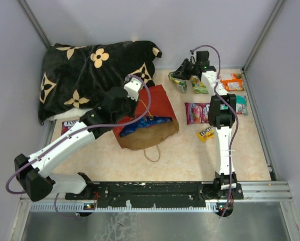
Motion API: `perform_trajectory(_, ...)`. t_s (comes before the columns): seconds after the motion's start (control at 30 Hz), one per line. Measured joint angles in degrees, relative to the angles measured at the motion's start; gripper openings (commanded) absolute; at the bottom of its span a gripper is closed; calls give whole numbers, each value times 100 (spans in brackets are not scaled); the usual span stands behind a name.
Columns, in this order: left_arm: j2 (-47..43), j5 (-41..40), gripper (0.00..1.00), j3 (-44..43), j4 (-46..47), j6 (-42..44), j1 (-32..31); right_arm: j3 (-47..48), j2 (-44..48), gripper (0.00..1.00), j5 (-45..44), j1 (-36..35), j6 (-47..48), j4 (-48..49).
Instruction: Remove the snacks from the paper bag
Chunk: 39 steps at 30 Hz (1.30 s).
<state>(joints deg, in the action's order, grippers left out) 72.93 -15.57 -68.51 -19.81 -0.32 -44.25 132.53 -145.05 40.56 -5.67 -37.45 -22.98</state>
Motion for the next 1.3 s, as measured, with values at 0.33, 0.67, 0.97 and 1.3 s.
perform_trajectory(0.33, 0, 2, 0, 0, 2, -11, 0, 0, -15, 5, -356, -203, -170, 153)
perform_trajectory(0.67, 0, 7, 0, 0, 0, -13, 0, -131, 179, 4, -809, -380, -391, 321)
perform_trajectory(0.97, 0, 0, 0, 0, 0, -11, 0, -892, 1150, 4, -1204, -695, -520, 459)
perform_trajectory(1.3, 0, 2, 0, 0, 0, -11, 0, -319, 520, 26, -1322, -363, -107, -68)
